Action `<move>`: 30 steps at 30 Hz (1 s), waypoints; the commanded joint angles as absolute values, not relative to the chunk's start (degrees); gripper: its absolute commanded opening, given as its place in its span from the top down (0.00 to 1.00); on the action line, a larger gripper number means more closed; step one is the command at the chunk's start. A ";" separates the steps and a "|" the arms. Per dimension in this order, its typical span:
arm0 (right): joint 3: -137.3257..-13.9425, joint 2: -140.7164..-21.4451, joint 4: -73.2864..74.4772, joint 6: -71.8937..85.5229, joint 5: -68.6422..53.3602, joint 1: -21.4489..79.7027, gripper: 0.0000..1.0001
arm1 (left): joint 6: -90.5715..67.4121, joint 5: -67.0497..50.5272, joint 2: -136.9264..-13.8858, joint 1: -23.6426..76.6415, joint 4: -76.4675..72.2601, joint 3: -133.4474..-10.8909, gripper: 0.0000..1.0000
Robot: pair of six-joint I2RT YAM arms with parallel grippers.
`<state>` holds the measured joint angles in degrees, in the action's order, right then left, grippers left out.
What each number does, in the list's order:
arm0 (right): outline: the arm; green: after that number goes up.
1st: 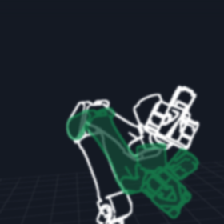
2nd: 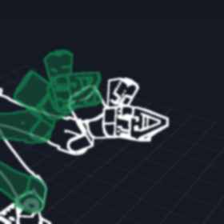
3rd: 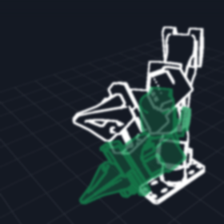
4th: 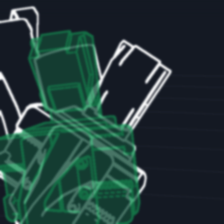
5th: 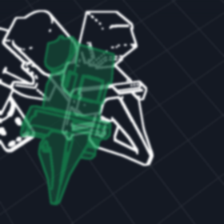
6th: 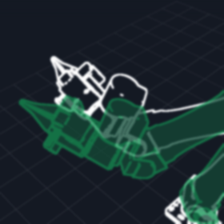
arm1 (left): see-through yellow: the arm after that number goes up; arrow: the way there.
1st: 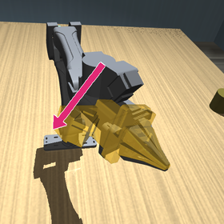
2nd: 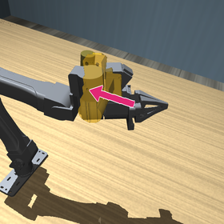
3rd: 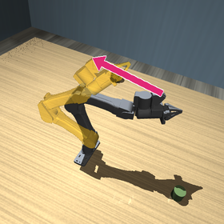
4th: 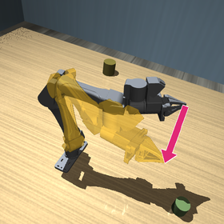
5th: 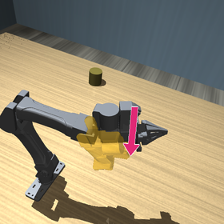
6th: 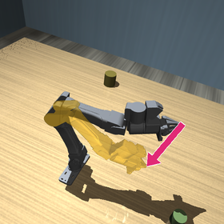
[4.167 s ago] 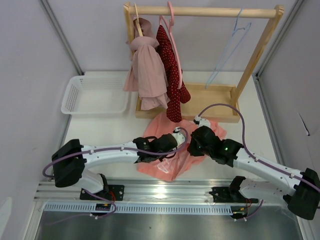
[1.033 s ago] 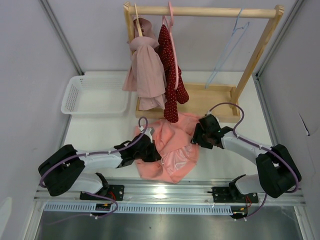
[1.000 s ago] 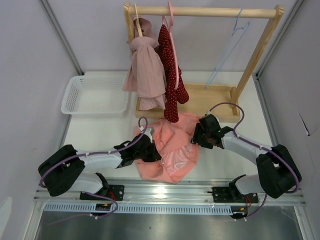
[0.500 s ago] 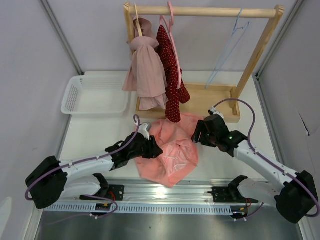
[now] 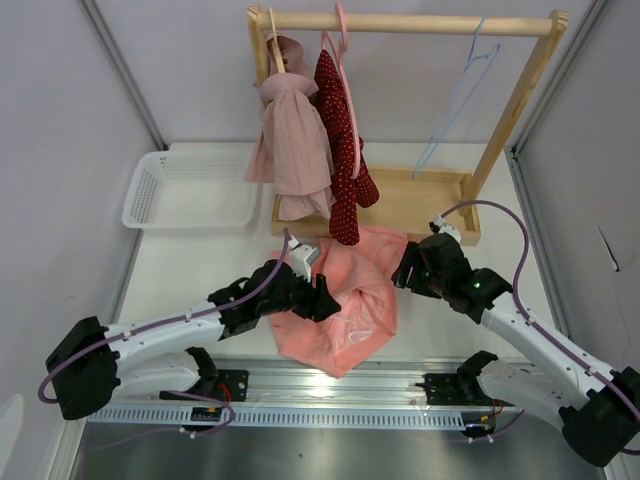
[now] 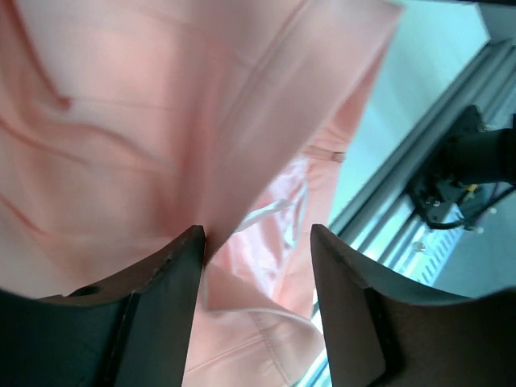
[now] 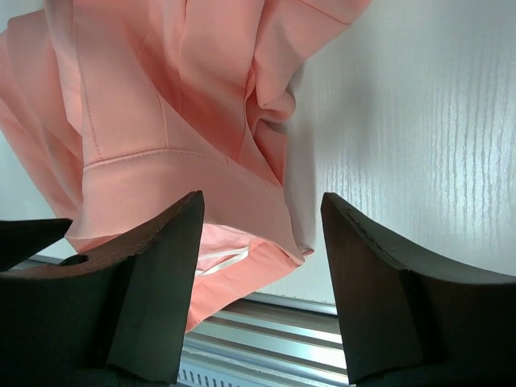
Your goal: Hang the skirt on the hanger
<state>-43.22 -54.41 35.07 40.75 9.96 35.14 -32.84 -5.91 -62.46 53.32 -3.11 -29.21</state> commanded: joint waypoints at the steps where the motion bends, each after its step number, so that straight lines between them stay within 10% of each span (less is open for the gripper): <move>1: -44.91 -54.58 34.90 40.70 10.38 34.72 0.33 | -28.74 -7.38 -59.15 54.14 -2.03 -34.18 0.38; 14: -43.68 -55.46 35.59 38.76 8.00 33.66 0.35 | -24.61 -18.28 -56.25 56.69 1.32 -46.40 0.34; 30: -45.18 -45.97 36.38 39.37 4.74 33.84 0.47 | -19.17 2.16 -71.18 56.69 6.94 -75.38 0.28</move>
